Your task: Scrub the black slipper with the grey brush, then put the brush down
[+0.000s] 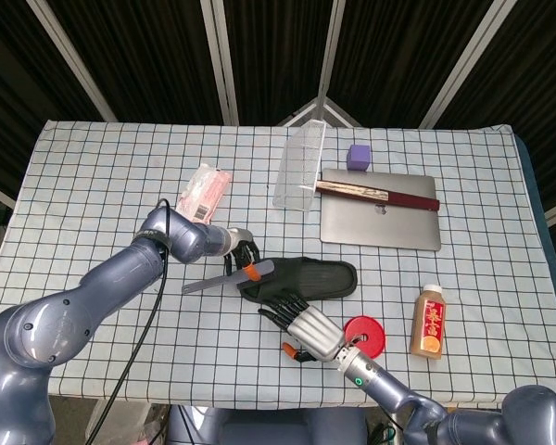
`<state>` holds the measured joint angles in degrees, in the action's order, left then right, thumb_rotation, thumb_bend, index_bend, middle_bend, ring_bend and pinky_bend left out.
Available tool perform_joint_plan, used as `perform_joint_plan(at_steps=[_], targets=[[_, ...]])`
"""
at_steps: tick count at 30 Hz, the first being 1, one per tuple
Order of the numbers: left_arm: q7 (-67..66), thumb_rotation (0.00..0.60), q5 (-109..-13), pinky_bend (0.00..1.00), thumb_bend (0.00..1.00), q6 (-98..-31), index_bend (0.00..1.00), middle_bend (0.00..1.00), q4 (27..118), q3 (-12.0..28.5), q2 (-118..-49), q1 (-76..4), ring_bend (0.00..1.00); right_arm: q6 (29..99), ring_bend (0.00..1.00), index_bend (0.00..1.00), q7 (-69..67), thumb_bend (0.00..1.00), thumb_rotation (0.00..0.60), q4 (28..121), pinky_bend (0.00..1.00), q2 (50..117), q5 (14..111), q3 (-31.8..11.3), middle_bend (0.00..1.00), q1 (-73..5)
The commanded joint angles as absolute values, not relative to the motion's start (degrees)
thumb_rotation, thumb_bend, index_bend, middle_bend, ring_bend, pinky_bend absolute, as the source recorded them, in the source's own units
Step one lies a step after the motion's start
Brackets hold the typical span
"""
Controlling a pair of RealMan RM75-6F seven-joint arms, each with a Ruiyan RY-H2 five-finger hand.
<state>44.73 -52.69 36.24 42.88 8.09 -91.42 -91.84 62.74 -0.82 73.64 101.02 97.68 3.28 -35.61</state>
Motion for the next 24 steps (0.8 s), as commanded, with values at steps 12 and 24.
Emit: perform_joint_plan(at_steps=[12, 24], targets=[[46.4, 0.6, -51.8, 0.53, 0.67, 27.8, 0.67, 0.69, 55.0, 10.1, -81.5, -88.8, 0.53, 72.0, 0.0, 0.0, 9.0, 0.55, 0.57, 81.1, 0.0, 91.4, 96.7, 3.6, 0.07, -29.3], [39.8, 0.6, -61.2, 0.53, 0.67, 8.9, 0.68, 0.7, 79.0, -1.8, -65.8, -81.0, 0.54, 90.9, 0.0, 0.0, 10.9, 0.55, 0.567, 88.7, 0.0, 73.7, 95.8, 3.5, 0.07, -16.8]])
